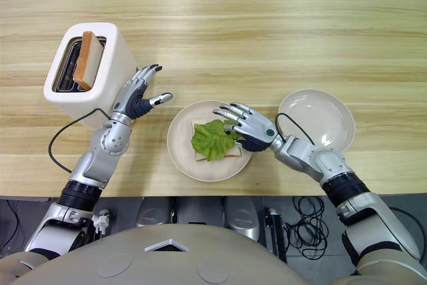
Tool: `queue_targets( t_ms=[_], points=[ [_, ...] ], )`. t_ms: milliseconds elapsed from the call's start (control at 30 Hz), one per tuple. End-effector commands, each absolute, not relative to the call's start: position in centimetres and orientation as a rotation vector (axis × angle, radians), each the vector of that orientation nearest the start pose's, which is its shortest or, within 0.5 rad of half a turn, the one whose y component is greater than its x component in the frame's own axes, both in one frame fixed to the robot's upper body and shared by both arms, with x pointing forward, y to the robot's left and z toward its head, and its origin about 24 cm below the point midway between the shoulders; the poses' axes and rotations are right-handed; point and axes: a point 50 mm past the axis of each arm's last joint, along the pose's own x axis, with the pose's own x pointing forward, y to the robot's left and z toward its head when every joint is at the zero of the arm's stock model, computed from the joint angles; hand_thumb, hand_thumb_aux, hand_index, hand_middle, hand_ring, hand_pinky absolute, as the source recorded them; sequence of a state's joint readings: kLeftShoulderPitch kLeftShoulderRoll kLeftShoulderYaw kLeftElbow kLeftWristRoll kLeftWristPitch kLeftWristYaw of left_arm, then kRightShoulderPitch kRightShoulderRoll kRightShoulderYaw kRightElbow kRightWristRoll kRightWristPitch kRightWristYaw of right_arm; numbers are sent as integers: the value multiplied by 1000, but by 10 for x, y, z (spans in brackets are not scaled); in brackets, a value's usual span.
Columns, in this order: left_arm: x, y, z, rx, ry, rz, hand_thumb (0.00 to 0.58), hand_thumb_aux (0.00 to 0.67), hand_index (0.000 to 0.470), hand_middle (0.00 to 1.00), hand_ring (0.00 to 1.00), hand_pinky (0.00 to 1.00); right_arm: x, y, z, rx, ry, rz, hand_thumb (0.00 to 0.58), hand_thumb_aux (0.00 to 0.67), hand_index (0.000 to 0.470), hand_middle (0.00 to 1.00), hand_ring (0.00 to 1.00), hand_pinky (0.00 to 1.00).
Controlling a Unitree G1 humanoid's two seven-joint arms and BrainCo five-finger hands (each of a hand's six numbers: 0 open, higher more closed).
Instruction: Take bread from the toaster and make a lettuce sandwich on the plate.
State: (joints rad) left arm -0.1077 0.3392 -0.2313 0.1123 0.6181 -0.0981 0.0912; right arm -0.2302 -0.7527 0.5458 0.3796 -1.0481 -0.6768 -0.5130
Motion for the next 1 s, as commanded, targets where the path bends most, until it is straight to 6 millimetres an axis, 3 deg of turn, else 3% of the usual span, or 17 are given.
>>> queue_targets(
  t_ms=[33, 500, 600, 800, 1000],
  points=[
    [269, 158, 41, 964, -133, -200, 0, 0, 0, 0, 0, 0, 241, -184, 26, -1451, -679, 710, 0, 0, 0, 0, 0, 0],
    [269, 160, 42, 960, -145, -188, 0, 0, 0, 0, 0, 0, 247, -185, 35, -1442, -692, 667, 0, 0, 0, 0, 0, 0],
    [265, 158, 57, 969, -213, -169, 0, 0, 0, 0, 0, 0, 255, -186, 47, -1430, -716, 604, 0, 0, 0, 0, 0, 0],
    [248, 149, 104, 962, -439, -97, 0, 0, 0, 0, 0, 0, 268, -185, 69, -1374, -763, 458, 0, 0, 0, 0, 0, 0],
    [234, 175, 134, 1015, -509, 62, 0, 0, 0, 0, 0, 0, 271, -173, 68, -1329, -781, 442, 0, 0, 0, 0, 0, 0]
  ],
)
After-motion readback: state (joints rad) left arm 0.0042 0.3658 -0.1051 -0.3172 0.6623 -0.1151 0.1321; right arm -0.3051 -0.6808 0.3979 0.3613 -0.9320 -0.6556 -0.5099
